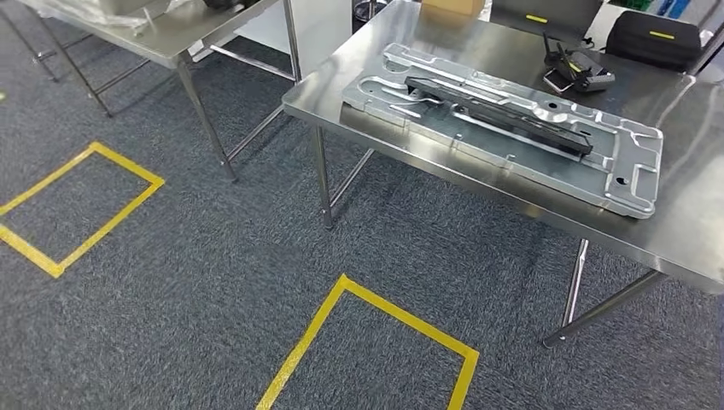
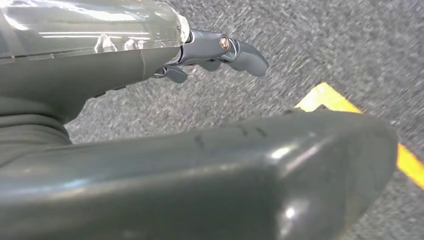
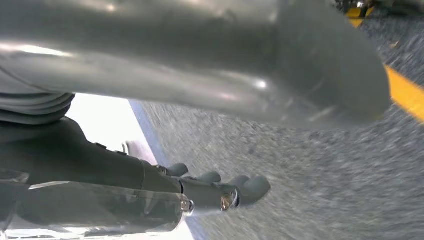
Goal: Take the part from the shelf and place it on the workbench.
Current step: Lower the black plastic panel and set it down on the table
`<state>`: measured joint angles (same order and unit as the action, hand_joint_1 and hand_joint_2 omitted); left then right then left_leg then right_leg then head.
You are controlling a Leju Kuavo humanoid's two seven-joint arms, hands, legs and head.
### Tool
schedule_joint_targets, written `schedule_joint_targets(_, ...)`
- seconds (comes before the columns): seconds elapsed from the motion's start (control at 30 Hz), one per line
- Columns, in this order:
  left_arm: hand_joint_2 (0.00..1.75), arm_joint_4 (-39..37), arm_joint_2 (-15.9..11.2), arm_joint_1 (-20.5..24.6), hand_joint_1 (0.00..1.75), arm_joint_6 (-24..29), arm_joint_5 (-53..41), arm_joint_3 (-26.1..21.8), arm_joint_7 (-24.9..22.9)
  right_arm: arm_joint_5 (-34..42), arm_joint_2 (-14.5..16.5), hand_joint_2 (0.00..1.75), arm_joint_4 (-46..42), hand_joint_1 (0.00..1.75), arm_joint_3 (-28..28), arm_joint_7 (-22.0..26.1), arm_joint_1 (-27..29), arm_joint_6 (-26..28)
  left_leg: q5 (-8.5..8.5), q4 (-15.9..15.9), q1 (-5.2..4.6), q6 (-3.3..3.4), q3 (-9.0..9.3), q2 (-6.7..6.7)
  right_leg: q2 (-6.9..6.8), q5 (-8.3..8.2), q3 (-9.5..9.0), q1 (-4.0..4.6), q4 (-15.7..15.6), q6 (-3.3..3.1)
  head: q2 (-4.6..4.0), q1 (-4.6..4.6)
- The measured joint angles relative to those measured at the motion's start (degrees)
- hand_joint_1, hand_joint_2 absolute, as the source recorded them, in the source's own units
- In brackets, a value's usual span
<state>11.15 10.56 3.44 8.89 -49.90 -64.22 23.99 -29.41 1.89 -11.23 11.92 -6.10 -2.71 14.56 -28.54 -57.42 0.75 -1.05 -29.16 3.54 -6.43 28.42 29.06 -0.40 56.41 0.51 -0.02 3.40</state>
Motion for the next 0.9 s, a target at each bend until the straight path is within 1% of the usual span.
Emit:
schedule_joint_targets(0.03,0.00,0.00,0.00,-0.06,0.00,0.01,-0.01,0.04,-0.18,-0.27,0.02,0.00,0.00,0.00,-0.31,0.48,-0.17,-0.48,0.07,0.23,-0.12,0.74,-0.29,-0.51,-0.54,-0.10,-0.08,0.03,0.03,0.39,0.00,-0.01)
schedule_joint_targets(0.07,0.00,0.00,0.03,-0.16,0.00,0.02,-0.03,0.07,-0.31,-0.50,0.04,0.00,0.00,0.00,-0.63,0.83,-0.35,-0.94,0.23,0.48,-0.08,1.36,-0.49,-0.95,-0.37,0.02,-0.09,-0.08,0.21,0.81,0.00,-0.01)
schedule_joint_targets(0.1,0.00,0.00,0.07,-0.23,0.00,0.01,-0.07,0.09,-0.38,-0.68,0.05,0.00,0.00,0.00,-0.92,1.03,-0.45,-1.35,0.52,0.64,-0.04,1.95,-0.63,-1.41,0.63,0.66,0.14,-0.23,0.84,1.18,0.00,-0.01)
schedule_joint_targets(0.13,0.00,0.00,0.13,-0.23,0.00,-0.03,-0.12,0.13,-0.47,-0.84,0.07,0.00,0.01,0.00,-1.16,1.13,-0.43,-1.78,0.86,0.82,0.00,2.49,-0.81,-1.85,2.15,2.07,0.88,-0.35,2.55,1.46,0.00,-0.01)
schedule_joint_targets(0.17,0.00,0.00,0.20,-0.19,0.00,-0.09,-0.24,0.20,-0.61,-1.01,0.07,0.00,0.03,0.00,-1.33,1.15,-0.33,-2.18,1.21,0.88,-0.06,2.95,-1.09,-2.34,3.96,4.17,2.24,-0.48,5.62,1.63,0.00,-0.02)
schedule_joint_targets(0.2,0.00,0.00,0.24,-0.14,0.00,-0.18,-0.36,0.32,-0.85,-1.17,0.07,0.00,0.08,0.00,-1.43,1.06,-0.20,-2.58,1.48,0.85,-0.22,3.27,-1.47,-2.89,5.29,6.46,4.00,-0.47,9.52,1.64,0.00,-0.02)
schedule_joint_targets(0.23,0.00,0.00,0.27,-0.13,0.00,-0.26,-0.50,0.46,-1.18,-1.32,0.07,0.00,0.15,0.00,-1.54,0.95,-0.10,-2.94,1.74,0.81,-0.42,3.49,-1.87,-3.53,5.90,8.29,5.77,-0.44,13.48,1.59,0.00,-0.02)
schedule_joint_targets(0.27,0.00,0.00,0.28,-0.19,0.00,-0.35,-0.66,0.63,-1.60,-1.38,0.06,0.00,0.22,0.00,-1.64,0.81,0.02,-3.25,1.96,0.78,-0.60,3.59,-2.17,-4.25,6.12,9.09,6.93,-0.40,16.19,1.50,0.00,-0.02)
schedule_joint_targets(0.3,0.00,0.00,0.28,-0.29,0.00,-0.44,-0.83,0.79,-2.13,-1.39,0.05,0.00,0.28,0.00,-1.73,0.70,0.14,-3.47,2.13,0.74,-0.76,3.61,-2.35,-4.97,6.21,8.64,7.09,-0.36,16.76,1.34,0.00,-0.02)
schedule_joint_targets(0.33,0.00,0.00,0.29,-0.39,0.00,-0.50,-0.99,0.94,-2.75,-1.34,0.05,0.00,0.31,0.00,-1.79,0.65,0.27,-3.57,2.27,0.68,-0.90,3.57,-2.44,-5.75,6.40,7.10,6.15,-0.32,15.05,1.09,0.00,-0.02)
schedule_joint_targets(0.37,0.00,0.00,0.32,-0.46,0.00,-0.55,-1.18,1.09,-3.36,-1.28,0.04,0.00,0.33,0.00,-1.82,0.64,0.39,-3.66,2.38,0.61,-1.01,3.50,-2.47,-6.49,7.00,4.88,4.29,-0.27,11.40,0.74,0.00,-0.02)
schedule_joint_targets(0.4,0.00,0.00,0.42,-0.47,0.00,-0.57,-1.37,1.21,-3.93,-1.20,-0.03,0.00,0.33,0.00,-1.82,0.70,0.51,-3.68,2.49,0.51,-1.13,3.40,-2.54,-7.14,8.28,3.05,2.24,-0.20,7.24,0.31,0.00,-0.02)
schedule_joint_targets(0.43,0.00,0.00,0.52,-0.40,0.00,-0.59,-1.53,1.31,-4.37,-1.10,-0.11,0.00,0.34,0.00,-1.82,0.86,0.62,-3.68,2.59,0.34,-1.25,3.26,-2.72,-7.78,9.43,1.73,0.57,-0.18,3.62,0.00,0.00,-0.02)
schedule_joint_targets(0.47,0.00,0.00,0.64,-0.32,0.00,-0.63,-1.72,1.39,-4.63,-1.01,-0.19,0.00,0.34,0.00,-1.82,1.05,0.69,-3.65,2.74,0.21,-1.27,3.03,-2.97,-8.32,10.32,1.12,-0.40,-0.12,1.34,-0.23,0.00,-0.01)
schedule_joint_targets(0.5,0.00,0.00,0.74,-0.27,0.00,-0.71,-1.92,1.44,-4.73,-0.89,-0.27,0.00,0.35,0.00,-1.81,1.30,0.73,-3.59,2.93,0.14,-1.23,2.73,-3.25,-8.86,10.68,1.12,-0.69,-0.05,0.44,-0.37,0.00,-0.01)
schedule_joint_targets(0.53,0.00,0.00,0.79,-0.29,0.00,-0.79,-2.10,1.49,-4.72,-0.75,-0.28,0.00,0.35,0.00,-1.81,1.53,0.70,-3.49,3.14,0.13,-1.15,2.40,-3.49,-9.43,10.20,0.99,-0.67,0.01,0.20,-0.45,0.00,-0.01)
schedule_joint_targets(0.57,0.00,0.00,0.82,-0.35,0.00,-0.87,-2.25,1.56,-4.62,-0.62,-0.25,0.00,0.35,0.00,-1.80,1.68,0.65,-3.39,3.25,0.08,-1.07,2.09,-3.68,-9.79,9.55,0.75,-0.70,-0.12,-0.01,-0.65,0.00,-0.01)
schedule_joint_targets(0.6,0.00,0.00,0.84,-0.41,0.00,-0.93,-2.34,1.66,-4.45,-0.52,-0.22,0.00,0.35,0.00,-1.79,1.80,0.64,-3.32,2.95,-0.36,-1.12,1.83,-3.96,-9.39,8.86,0.49,-0.80,-0.28,-0.34,-0.91,0.00,0.00)
schedule_joint_targets(0.63,0.00,0.00,0.84,-0.43,0.00,-1.01,-2.38,1.78,-4.21,-0.46,-0.19,0.00,0.35,0.00,-1.78,1.84,0.70,-3.27,1.93,-1.82,-1.15,1.58,-4.67,-8.41,8.07,0.23,-0.85,-0.43,-0.68,-1.15,0.00,0.00)
schedule_joint_targets(0.67,0.00,0.00,0.84,-0.38,0.00,-1.13,-2.39,1.93,-3.90,-0.43,-0.16,0.00,0.35,0.00,-1.76,1.83,0.83,-3.25,0.26,-4.45,-1.11,1.33,-5.87,-7.05,7.22,0.03,-0.87,-0.56,-0.94,-1.32,0.00,0.01)
schedule_joint_targets(0.7,0.00,0.00,0.85,-0.31,0.00,-1.29,-2.40,2.09,-3.53,-0.42,-0.17,0.00,0.36,0.00,-1.75,1.75,0.99,-3.25,-1.82,-8.08,-0.98,1.02,-7.48,-5.65,6.43,-0.02,-0.79,-0.45,-0.98,-1.42,0.00,0.01)
schedule_joint_targets(0.73,0.00,0.00,0.85,-0.25,0.00,-1.47,-2.40,2.24,-3.16,-0.42,-0.18,0.00,0.36,0.00,-1.73,1.63,1.13,-3.27,-3.76,-12.11,-0.74,0.70,-9.23,-4.85,5.57,-0.04,-0.66,-0.36,-0.94,-1.45,0.00,0.01)
schedule_joint_targets(0.77,0.00,0.00,0.85,-0.24,0.00,-1.62,-2.39,2.34,-2.84,-0.42,-0.19,0.00,0.37,0.00,-1.72,1.48,1.21,-3.35,-4.90,-15.16,-0.51,0.41,-10.46,-4.45,4.75,-0.03,-0.56,-0.31,-0.88,-1.44,0.00,0.01)
schedule_joint_targets(0.8,0.00,0.00,0.85,-0.26,0.00,-1.72,-2.38,2.42,-2.59,-0.43,-0.20,0.00,0.37,0.00,-1.72,1.32,1.21,-3.45,-4.99,-16.33,-0.29,0.16,-10.75,-4.18,3.97,-0.02,-0.46,-0.29,-0.81,-1.41,0.00,0.01)
schedule_joint_targets(0.83,0.00,0.00,0.85,-0.30,0.00,-1.78,-2.36,2.46,-2.39,-0.43,-0.21,0.00,0.37,0.00,-1.71,1.18,1.16,-3.57,-4.01,-15.11,-0.08,-0.03,-9.83,-3.89,3.23,0.03,-0.42,-0.32,-0.70,-1.34,0.00,0.01)
schedule_joint_targets(0.87,0.00,0.00,0.84,-0.32,0.00,-1.80,-2.34,2.48,-2.29,-0.44,-0.21,0.00,0.37,0.00,-1.71,1.05,1.10,-3.68,-2.30,-11.72,0.09,-0.15,-7.81,-3.35,2.56,0.11,-0.44,-0.36,-0.58,-1.21,0.00,0.01)
schedule_joint_targets(0.9,0.00,0.00,0.84,-0.28,0.00,-1.79,-2.32,2.50,-2.24,-0.45,-0.21,0.00,0.37,0.00,-1.71,0.95,1.06,-3.75,-0.75,-7.32,0.16,-0.21,-5.34,-2.27,1.94,0.24,-0.49,-0.38,-0.43,-0.99,0.00,0.01)
